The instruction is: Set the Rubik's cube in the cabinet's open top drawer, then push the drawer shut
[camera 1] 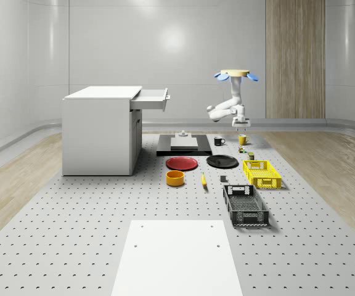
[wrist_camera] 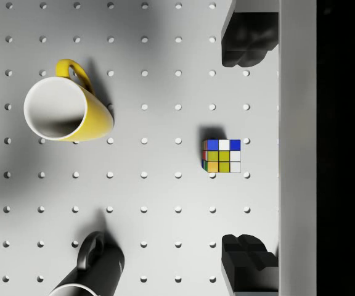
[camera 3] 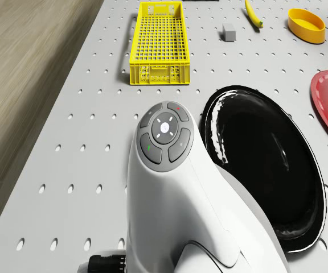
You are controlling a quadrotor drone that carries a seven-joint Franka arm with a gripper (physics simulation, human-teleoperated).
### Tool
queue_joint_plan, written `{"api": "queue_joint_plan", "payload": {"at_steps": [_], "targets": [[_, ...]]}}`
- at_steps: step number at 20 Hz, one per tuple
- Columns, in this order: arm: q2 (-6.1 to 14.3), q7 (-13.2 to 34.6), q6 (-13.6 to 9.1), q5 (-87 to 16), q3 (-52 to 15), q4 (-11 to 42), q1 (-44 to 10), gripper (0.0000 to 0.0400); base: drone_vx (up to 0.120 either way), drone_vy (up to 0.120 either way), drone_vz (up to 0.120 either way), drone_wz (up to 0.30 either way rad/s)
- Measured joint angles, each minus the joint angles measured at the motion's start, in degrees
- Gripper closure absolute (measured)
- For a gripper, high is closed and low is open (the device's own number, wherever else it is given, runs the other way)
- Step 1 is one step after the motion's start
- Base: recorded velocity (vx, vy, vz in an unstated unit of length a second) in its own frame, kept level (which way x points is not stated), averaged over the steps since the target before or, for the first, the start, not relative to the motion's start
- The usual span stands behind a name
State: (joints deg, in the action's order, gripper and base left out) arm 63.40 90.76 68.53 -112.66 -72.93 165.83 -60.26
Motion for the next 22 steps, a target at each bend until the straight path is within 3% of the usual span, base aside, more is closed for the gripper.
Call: {"api": "queue_joint_plan", "payload": {"at_steps": [7, 17, 22], "targets": [[2.13, 0.86, 1.76, 1.06, -0.8, -0.14, -0.96, 0.0, 0.12, 0.0, -0.12, 0.0], [4.96, 1.8, 4.3, 2.54, -1.71, -0.34, -1.96, 0.0, 0.0, -0.008, -0.12, 0.0], [6.29, 2.2, 5.53, 3.22, -2.1, -0.44, -2.39, 0.0, 0.064, 0.0, -0.12, 0.0]]}}
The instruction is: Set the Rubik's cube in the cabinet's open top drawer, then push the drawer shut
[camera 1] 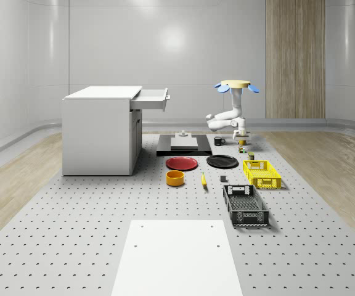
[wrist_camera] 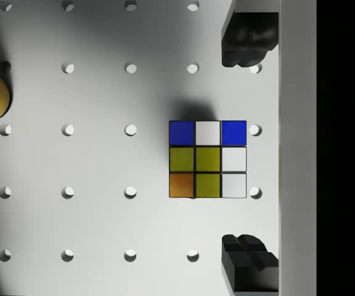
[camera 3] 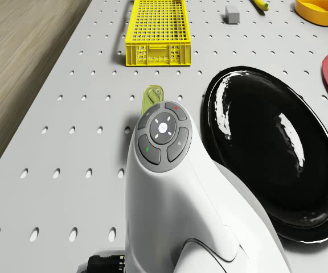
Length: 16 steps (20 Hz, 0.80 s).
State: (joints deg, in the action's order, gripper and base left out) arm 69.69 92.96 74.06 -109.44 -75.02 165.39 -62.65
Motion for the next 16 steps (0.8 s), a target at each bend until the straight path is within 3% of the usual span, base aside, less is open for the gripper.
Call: {"api": "queue_joint_plan", "payload": {"at_steps": [4, 10, 16], "targets": [[1.02, 0.3, 0.95, 0.52, -0.28, -0.07, -0.31, 0.0, 0.0, 0.0, -0.1, 0.0], [2.53, 0.67, 2.39, 1.1, -0.51, -0.18, -0.72, 0.0, 0.0, -0.02, 0.0, 0.0], [4.59, 0.41, 5.39, -1.57, 2.75, -0.81, -0.66, 0.0, 0.0, 0.0, 0.0, 0.0]]}}
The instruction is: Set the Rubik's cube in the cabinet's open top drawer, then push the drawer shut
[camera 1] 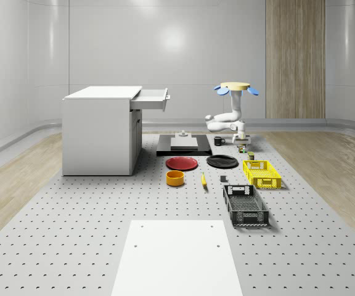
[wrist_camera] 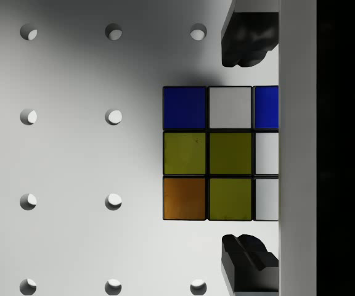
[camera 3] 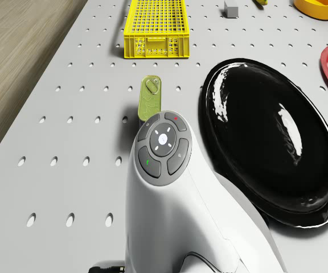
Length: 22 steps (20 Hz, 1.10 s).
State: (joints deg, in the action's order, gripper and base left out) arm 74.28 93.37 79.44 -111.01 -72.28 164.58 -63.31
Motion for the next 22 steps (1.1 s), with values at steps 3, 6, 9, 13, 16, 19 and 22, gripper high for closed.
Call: {"api": "queue_joint_plan", "payload": {"at_steps": [3, 6, 9, 13, 16, 19, 22], "targets": [[0.84, -0.09, 1.34, -1.29, 1.54, -0.38, -0.07, 0.0, 0.0, 0.0, 0.0, 0.0], [1.49, -0.1, 2.32, -2.09, 2.52, -0.67, -0.2, 0.0, 0.0, 0.0, 0.0, 0.0], [1.99, -0.04, 3.0, -2.44, 3.01, -0.85, -0.35, 0.0, 0.0, 0.0, 0.0, 0.0], [2.55, 0.08, 3.65, -2.54, 3.25, -0.99, -0.55, 0.0036, 0.0, 0.0, 0.0, 0.0], [2.91, 0.19, 4.04, -2.47, 3.28, -1.05, -0.7, 0.0057, 0.0, 0.0, 0.0, 0.0], [3.26, 0.3, 4.38, -2.36, 3.25, -1.09, -0.84, 0.0066, 0.0, 0.0, 0.0, 0.0], [3.56, 0.42, 4.62, -2.1, 3.06, -1.09, -0.97, 0.0071, 0.0, 0.0, 0.0, 0.0]]}}
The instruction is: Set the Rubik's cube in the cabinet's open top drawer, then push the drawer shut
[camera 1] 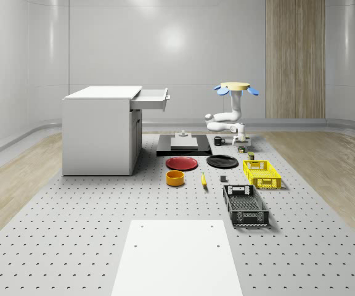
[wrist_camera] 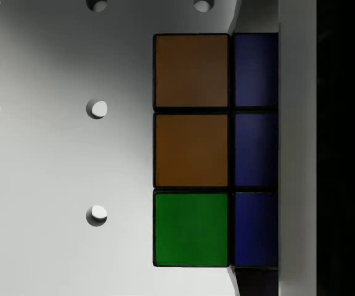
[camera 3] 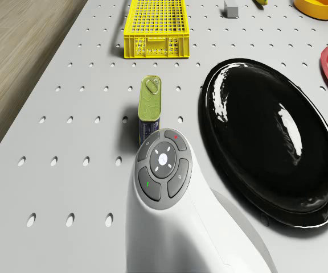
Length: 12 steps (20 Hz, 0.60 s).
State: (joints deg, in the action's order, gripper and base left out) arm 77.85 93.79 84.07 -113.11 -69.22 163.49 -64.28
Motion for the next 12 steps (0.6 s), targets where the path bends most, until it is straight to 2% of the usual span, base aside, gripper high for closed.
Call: {"api": "queue_joint_plan", "payload": {"at_steps": [6, 9, 12], "targets": [[0.21, 0.65, -1.05, 3.71, -3.76, 0.79, -0.28, 0.0074, 0.0, 0.0, 0.0, 0.0], [0.29, 1.09, -1.76, 6.29, -6.39, 1.21, -0.54, 0.0075, 0.0, 0.0, 0.12, 0.0], [0.55, 1.44, -2.04, 8.16, -8.26, 1.43, -0.81, 0.0075, 0.0, -0.107, 0.12, 0.0]]}}
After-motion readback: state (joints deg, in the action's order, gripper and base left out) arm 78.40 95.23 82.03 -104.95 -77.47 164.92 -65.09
